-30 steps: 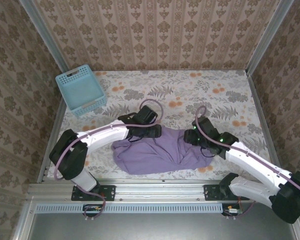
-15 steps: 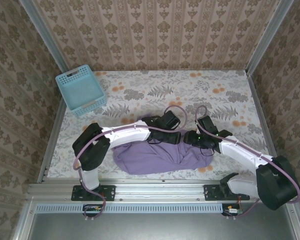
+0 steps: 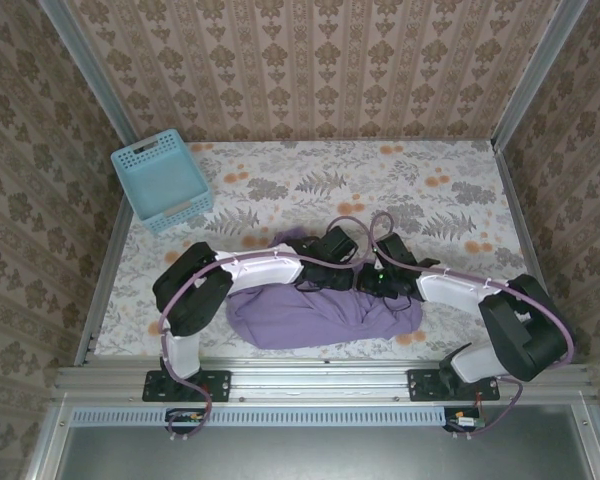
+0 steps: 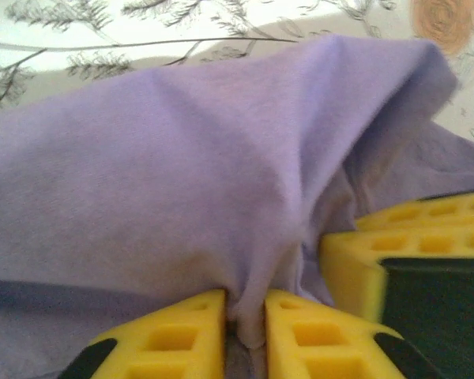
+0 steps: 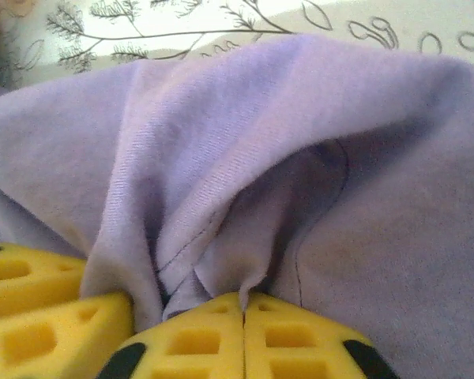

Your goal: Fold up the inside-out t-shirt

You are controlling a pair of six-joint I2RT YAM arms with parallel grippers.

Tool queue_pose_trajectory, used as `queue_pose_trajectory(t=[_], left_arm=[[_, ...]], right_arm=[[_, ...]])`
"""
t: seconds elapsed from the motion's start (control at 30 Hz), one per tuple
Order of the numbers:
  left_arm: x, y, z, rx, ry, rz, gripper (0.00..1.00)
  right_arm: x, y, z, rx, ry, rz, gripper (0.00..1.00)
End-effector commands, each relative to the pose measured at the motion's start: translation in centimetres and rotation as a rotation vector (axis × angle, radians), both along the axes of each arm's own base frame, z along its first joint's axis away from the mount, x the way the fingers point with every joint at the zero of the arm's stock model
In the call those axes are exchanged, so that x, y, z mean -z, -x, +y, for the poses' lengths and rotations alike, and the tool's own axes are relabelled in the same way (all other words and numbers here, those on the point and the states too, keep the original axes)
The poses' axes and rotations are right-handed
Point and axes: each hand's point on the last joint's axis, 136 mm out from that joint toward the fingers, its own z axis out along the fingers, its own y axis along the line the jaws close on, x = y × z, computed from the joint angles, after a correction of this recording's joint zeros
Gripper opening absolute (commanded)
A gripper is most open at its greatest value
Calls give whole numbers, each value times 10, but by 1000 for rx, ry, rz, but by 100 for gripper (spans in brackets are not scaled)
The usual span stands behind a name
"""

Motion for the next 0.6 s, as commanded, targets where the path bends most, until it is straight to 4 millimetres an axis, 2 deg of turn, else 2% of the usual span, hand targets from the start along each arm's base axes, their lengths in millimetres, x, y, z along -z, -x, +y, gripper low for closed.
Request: queue_pose_trajectory(t=[0.0, 0.07, 0.23, 0.3, 0.4, 0.57], left_arm=[[-14, -9, 6, -41, 76, -16, 8], [-23, -14, 12, -63, 113, -35, 0], [-58, -28, 37, -124, 184, -155, 0], [-64, -32, 49, -147, 201, -174, 0], [-57, -38, 66, -181, 181, -166, 0], [-35, -37, 72, -172, 147, -121, 0]], right_arm=[[-29, -13, -2, 22, 1, -106, 1], [-43, -14, -8, 30, 10, -155, 0], [-82, -13, -15, 29, -26, -288, 0], [-99, -10, -15, 25, -84, -343, 0], [-114, -2, -20, 39, -158, -400, 0], [-109, 16, -16, 29, -291, -430, 0]])
